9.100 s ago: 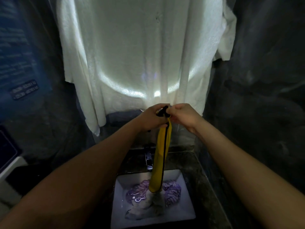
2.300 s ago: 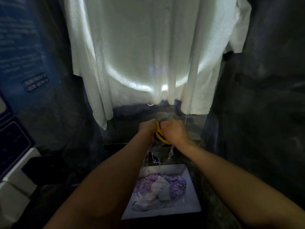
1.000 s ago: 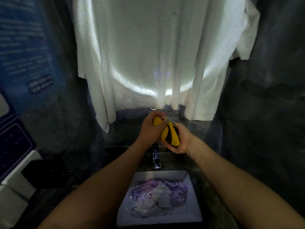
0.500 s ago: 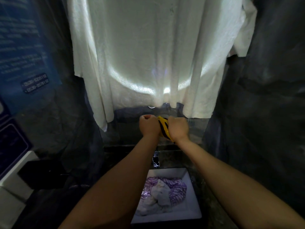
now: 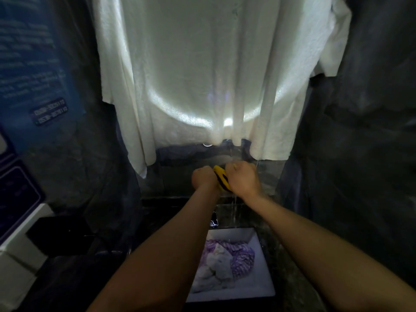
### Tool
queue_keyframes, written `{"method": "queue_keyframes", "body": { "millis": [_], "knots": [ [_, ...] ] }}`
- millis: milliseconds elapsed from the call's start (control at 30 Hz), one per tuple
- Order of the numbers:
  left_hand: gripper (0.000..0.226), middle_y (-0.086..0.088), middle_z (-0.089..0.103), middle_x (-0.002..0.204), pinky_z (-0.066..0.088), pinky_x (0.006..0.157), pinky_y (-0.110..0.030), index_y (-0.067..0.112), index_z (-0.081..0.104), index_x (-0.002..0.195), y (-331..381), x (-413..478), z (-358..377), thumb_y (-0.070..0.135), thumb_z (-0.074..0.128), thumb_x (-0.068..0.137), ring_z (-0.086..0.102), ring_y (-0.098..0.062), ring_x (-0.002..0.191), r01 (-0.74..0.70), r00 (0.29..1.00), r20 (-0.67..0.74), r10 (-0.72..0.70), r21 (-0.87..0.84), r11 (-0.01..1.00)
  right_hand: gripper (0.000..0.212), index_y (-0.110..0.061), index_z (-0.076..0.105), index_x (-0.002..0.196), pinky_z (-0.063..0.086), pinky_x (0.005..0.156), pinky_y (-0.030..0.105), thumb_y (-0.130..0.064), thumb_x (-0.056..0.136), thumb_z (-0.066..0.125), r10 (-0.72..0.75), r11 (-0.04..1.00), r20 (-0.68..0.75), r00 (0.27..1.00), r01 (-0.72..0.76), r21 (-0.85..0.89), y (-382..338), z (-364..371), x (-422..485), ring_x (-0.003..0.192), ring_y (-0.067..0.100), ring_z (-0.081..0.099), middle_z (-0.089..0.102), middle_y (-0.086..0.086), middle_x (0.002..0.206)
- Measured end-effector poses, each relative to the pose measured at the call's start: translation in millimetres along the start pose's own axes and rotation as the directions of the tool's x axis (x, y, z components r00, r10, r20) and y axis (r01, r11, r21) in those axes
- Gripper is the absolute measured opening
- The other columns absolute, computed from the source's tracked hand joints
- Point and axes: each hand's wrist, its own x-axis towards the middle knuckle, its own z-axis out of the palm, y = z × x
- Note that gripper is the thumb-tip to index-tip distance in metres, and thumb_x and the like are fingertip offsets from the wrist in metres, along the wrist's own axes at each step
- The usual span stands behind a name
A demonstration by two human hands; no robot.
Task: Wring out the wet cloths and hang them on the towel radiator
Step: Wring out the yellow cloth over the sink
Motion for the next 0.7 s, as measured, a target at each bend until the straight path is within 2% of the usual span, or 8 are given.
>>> {"method": "queue_keyframes", "body": {
  "millis": [67, 100, 167, 233, 333, 400, 567, 700],
  "knots": [
    [0.024, -0.014, 0.068, 0.113, 0.052, 0.087, -0.035, 0.006, 0.066, 0.114, 7, -3, 3, 0.014, 0.052, 0.096, 0.064, -0.032, 0.110, -0.012, 0.998, 0.056, 0.014, -0.035, 0.999, 0.041, -0.014, 0.054, 0.058, 0.042, 0.063, 0.034, -0.028, 0.095, 0.046, 0.156, 0.947, -0.051, 0.987, -0.134, 0.292, -2, 0, -1, 0.059, 0.019, 0.050, 0.053, 0.003, 0.058],
    [0.022, -0.013, 0.068, 0.107, 0.052, 0.083, -0.034, 0.007, 0.066, 0.109, 9, -3, 5, 0.014, 0.052, 0.095, 0.065, -0.031, 0.105, -0.130, 0.991, 0.033, 0.130, 0.015, 0.991, 0.041, -0.014, 0.057, 0.059, 0.044, 0.059, 0.035, -0.029, 0.096, 0.046, 0.278, 0.848, -0.002, 0.961, -0.244, 0.470, -2, -1, -2, 0.058, 0.020, 0.052, 0.055, 0.004, 0.056],
    [0.015, -0.006, 0.067, 0.093, 0.049, 0.066, -0.027, 0.009, 0.066, 0.100, 17, -5, 1, 0.013, 0.053, 0.094, 0.063, -0.019, 0.085, -0.255, 0.967, 0.007, 0.255, -0.002, 0.967, 0.039, -0.012, 0.067, 0.078, 0.051, 0.051, 0.031, -0.039, 0.095, 0.043, 0.432, 0.485, 0.371, 0.822, -0.559, 0.673, -5, -9, -4, 0.067, 0.026, 0.063, 0.067, 0.009, 0.067],
    [0.012, -0.001, 0.063, 0.083, 0.042, 0.057, -0.021, 0.009, 0.065, 0.097, 23, -4, -5, 0.012, 0.055, 0.093, 0.056, -0.011, 0.072, -0.268, 0.963, 0.015, 0.269, -0.077, 0.960, 0.045, -0.013, 0.070, 0.093, 0.055, 0.059, 0.029, -0.046, 0.092, 0.040, 0.396, 0.249, 0.648, 0.651, -0.755, 0.606, -4, -20, -4, 0.079, 0.029, 0.065, 0.072, 0.012, 0.081],
    [0.012, 0.002, 0.060, 0.079, 0.041, 0.055, -0.017, 0.008, 0.064, 0.098, 30, -3, -9, 0.011, 0.054, 0.094, 0.053, -0.010, 0.070, -0.280, 0.960, -0.033, 0.278, -0.155, 0.948, 0.050, -0.011, 0.068, 0.101, 0.043, 0.099, 0.048, -0.052, 0.091, 0.042, 0.367, 0.184, 0.720, 0.588, -0.805, 0.564, -3, -32, -2, 0.089, 0.030, 0.064, 0.070, 0.015, 0.094],
    [0.010, 0.003, 0.060, 0.079, 0.042, 0.055, -0.015, 0.010, 0.064, 0.095, 33, -5, -10, 0.008, 0.054, 0.093, 0.055, -0.011, 0.070, -0.303, 0.953, -0.089, 0.291, -0.212, 0.929, 0.051, -0.008, 0.066, 0.098, 0.036, 0.106, 0.060, -0.053, 0.090, 0.045, 0.362, 0.160, 0.740, 0.566, -0.820, 0.549, -7, -35, -3, 0.091, 0.031, 0.063, 0.066, 0.015, 0.092],
    [0.015, 0.005, 0.063, 0.087, 0.046, 0.063, -0.012, 0.014, 0.067, 0.099, 39, -15, -10, 0.008, 0.055, 0.093, 0.059, -0.007, 0.076, -0.403, 0.914, -0.051, 0.404, -0.241, 0.883, 0.060, -0.007, 0.069, 0.107, 0.043, 0.094, 0.068, -0.060, 0.088, 0.049, 0.300, 0.161, 0.757, 0.580, -0.813, 0.559, -24, -43, 4, 0.090, 0.038, 0.061, 0.070, 0.020, 0.088],
    [0.017, 0.006, 0.064, 0.094, 0.054, 0.081, -0.030, 0.021, 0.068, 0.094, 47, -25, -7, 0.010, 0.055, 0.091, 0.062, -0.012, 0.089, -0.439, 0.888, 0.009, 0.459, -0.277, 0.855, 0.048, -0.013, 0.067, 0.106, 0.056, 0.068, 0.048, -0.056, 0.093, 0.050, 0.277, 0.143, 0.674, 0.685, -0.723, 0.676, -46, -52, 11, 0.080, 0.034, 0.068, 0.075, 0.017, 0.084]
  ]
}}
